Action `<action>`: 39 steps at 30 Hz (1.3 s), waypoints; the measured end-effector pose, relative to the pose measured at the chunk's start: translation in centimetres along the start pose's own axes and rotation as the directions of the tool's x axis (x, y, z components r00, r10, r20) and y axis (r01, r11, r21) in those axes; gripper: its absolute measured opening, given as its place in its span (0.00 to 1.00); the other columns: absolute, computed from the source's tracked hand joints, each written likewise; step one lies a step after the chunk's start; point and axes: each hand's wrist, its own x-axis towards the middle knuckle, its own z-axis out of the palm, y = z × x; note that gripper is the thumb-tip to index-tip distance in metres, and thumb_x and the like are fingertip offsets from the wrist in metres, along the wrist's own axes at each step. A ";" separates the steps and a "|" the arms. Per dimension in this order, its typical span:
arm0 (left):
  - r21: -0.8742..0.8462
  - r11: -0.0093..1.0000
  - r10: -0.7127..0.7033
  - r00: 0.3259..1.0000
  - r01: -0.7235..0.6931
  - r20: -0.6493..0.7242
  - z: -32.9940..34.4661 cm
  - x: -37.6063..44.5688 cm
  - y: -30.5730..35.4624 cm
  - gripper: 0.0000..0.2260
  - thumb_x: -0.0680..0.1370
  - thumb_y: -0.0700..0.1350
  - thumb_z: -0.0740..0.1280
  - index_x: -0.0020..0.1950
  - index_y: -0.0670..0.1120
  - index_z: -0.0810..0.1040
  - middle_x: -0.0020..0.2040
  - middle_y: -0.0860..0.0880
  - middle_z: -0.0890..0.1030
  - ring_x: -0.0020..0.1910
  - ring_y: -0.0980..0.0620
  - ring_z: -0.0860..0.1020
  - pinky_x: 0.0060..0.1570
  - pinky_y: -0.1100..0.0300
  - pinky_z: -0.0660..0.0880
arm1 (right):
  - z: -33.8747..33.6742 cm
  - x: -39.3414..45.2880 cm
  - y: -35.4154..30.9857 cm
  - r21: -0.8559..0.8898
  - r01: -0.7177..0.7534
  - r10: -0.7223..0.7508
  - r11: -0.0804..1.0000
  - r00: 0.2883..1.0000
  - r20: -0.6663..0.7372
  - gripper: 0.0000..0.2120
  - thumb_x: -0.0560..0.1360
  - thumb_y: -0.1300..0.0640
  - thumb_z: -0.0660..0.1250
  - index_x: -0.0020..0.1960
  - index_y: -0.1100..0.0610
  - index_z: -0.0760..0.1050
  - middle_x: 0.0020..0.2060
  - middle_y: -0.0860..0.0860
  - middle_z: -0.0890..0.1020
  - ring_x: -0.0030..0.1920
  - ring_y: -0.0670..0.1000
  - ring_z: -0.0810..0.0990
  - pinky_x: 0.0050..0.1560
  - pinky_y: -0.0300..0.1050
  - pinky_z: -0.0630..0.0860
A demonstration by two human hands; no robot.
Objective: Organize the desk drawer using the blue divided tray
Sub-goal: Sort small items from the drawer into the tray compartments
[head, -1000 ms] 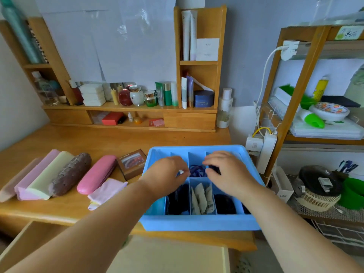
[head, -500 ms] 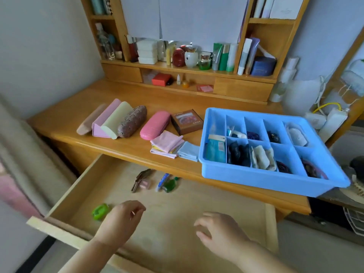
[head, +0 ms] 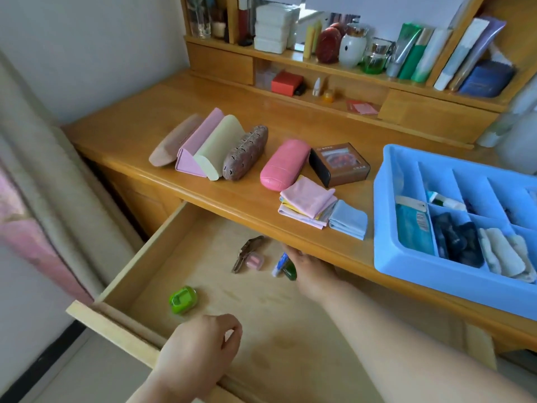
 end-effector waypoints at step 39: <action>-0.989 -0.015 0.203 0.969 0.147 0.141 -3.6 2.7 23.9 0.15 0.71 0.48 0.64 0.45 0.35 0.79 0.35 0.39 0.79 0.28 0.50 0.75 0.31 0.59 0.78 | -14.7 -22.4 9.6 0.907 0.385 0.140 0.168 0.902 -0.409 0.16 0.68 0.56 0.73 0.54 0.44 0.81 0.46 0.48 0.85 0.43 0.46 0.82 0.47 0.38 0.77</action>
